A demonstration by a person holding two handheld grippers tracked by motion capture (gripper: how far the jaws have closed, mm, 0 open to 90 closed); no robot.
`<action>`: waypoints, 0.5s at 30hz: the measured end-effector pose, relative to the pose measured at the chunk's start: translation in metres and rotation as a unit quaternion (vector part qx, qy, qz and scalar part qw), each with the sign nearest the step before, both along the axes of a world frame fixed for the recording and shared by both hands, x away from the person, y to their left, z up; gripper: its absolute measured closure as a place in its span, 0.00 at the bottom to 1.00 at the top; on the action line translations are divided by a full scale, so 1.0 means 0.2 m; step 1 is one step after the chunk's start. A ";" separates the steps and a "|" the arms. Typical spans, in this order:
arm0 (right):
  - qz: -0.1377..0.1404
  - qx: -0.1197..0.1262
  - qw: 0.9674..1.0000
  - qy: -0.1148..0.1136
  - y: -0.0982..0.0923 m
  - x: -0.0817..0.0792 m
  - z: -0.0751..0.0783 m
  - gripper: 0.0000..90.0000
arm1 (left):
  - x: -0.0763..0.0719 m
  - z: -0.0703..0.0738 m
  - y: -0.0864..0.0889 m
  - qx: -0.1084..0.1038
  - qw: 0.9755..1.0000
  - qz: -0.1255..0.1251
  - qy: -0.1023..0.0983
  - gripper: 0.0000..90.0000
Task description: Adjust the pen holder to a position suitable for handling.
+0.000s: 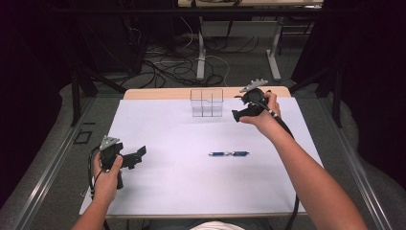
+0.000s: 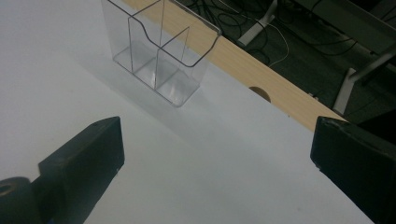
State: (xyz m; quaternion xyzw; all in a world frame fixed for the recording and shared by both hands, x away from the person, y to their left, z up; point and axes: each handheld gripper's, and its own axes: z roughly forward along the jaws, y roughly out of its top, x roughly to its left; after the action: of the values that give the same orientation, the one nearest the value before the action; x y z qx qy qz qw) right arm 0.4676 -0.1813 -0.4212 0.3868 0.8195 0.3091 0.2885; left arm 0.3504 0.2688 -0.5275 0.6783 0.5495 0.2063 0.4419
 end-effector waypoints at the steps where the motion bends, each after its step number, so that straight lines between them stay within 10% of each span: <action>1: 0.008 -0.010 1.000 0.000 0.02 0.03 0.00 0.05 | 0.00 0.00 0.00 0.002 1.000 -0.002 0.001 0.00; 15: 0.083 -0.073 0.993 -0.049 0.17 0.16 0.06 0.26 | 0.01 -0.01 0.01 -0.003 1.000 -0.001 0.003 0.00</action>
State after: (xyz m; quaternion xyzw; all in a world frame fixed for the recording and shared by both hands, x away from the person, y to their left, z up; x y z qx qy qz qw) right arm 0.5000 -0.1471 -0.4093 0.2793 0.8543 0.2896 0.3289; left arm 0.3514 0.2701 -0.5295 0.6782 0.5512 0.2021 0.4421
